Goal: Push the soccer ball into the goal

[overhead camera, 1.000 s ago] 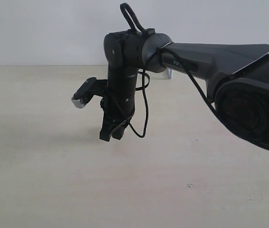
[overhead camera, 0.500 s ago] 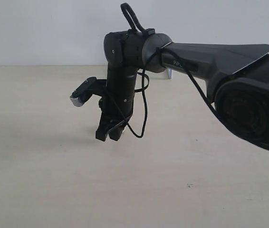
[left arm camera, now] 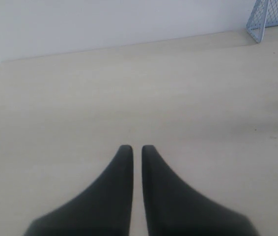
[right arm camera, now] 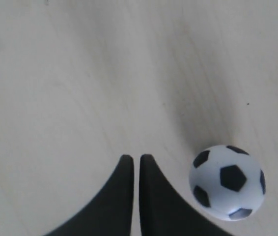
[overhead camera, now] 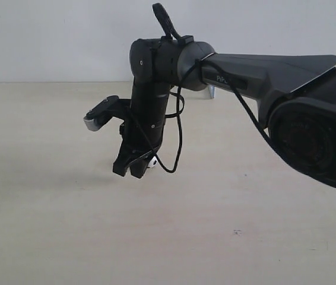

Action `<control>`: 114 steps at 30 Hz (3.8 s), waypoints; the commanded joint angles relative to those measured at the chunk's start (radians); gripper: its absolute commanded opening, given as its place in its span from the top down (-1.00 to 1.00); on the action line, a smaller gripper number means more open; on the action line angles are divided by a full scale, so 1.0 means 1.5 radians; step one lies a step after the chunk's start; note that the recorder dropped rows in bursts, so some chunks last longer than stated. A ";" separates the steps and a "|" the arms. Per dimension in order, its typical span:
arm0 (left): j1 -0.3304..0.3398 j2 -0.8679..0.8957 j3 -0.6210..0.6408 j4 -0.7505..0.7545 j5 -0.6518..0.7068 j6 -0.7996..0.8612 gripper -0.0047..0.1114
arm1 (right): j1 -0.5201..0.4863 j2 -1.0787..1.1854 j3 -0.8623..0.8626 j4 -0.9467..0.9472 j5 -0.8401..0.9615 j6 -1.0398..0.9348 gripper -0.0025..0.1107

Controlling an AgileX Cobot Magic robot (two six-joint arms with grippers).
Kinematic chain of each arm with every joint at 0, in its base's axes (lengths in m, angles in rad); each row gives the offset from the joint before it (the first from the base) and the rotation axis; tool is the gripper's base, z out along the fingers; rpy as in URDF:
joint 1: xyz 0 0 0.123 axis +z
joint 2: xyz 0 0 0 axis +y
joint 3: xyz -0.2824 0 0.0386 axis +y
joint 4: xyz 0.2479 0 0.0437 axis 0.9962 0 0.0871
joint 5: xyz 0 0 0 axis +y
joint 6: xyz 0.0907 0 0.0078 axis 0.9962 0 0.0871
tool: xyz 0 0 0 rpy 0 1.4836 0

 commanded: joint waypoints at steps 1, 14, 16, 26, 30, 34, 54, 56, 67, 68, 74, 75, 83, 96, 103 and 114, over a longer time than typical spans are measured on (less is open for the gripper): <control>-0.005 0.004 -0.003 0.000 -0.002 -0.006 0.81 | -0.002 -0.011 -0.003 0.014 0.004 -0.001 0.96; -0.005 0.004 -0.003 0.000 -0.002 -0.006 0.81 | -0.017 -0.021 -0.003 -0.252 0.004 0.125 0.96; -0.005 0.004 -0.003 0.000 -0.002 -0.006 0.81 | -0.018 -0.036 -0.003 -0.097 0.004 0.038 0.96; -0.005 0.004 -0.003 0.000 -0.002 -0.006 0.81 | -0.018 -0.075 -0.003 -0.099 0.004 0.078 0.96; -0.005 0.004 -0.003 0.000 -0.002 -0.006 0.81 | -0.018 -0.098 -0.003 -0.107 0.004 0.091 0.96; -0.005 0.004 -0.003 0.000 -0.002 -0.006 0.81 | -0.018 -0.115 -0.003 -0.111 0.004 0.098 0.96; -0.005 0.004 -0.003 0.000 -0.002 -0.006 0.81 | -0.018 -0.298 0.226 -0.131 0.004 0.115 0.96; -0.005 0.004 -0.003 0.000 -0.002 -0.006 0.81 | -0.018 -0.317 0.238 -0.129 0.004 0.116 0.96; -0.005 0.004 -0.003 0.000 -0.002 -0.006 0.81 | -0.018 -0.426 0.301 -0.172 0.004 0.141 0.96; -0.005 0.004 -0.003 0.000 -0.002 -0.006 0.81 | -0.018 -0.431 0.305 -0.181 0.004 0.146 0.96; -0.005 0.004 -0.003 0.000 -0.002 -0.006 0.81 | -0.020 -0.454 0.342 -0.221 -0.007 0.161 0.96; -0.005 0.004 -0.003 0.000 -0.002 -0.006 0.81 | -0.020 -0.457 0.348 -0.224 -0.011 0.163 0.96; -0.005 0.004 -0.003 0.000 -0.002 -0.006 0.81 | -0.020 -0.492 0.395 -0.322 -0.022 0.219 0.96; -0.005 0.004 -0.003 0.000 -0.002 -0.006 0.81 | -0.052 -0.589 0.456 -0.373 -0.046 0.287 0.96; -0.005 0.004 -0.003 0.000 -0.002 -0.006 0.81 | -0.124 -0.633 0.488 -0.361 -0.065 0.293 0.96; -0.005 0.004 -0.003 0.000 -0.002 -0.006 0.81 | -0.190 -0.705 0.540 -0.349 -0.094 0.311 0.96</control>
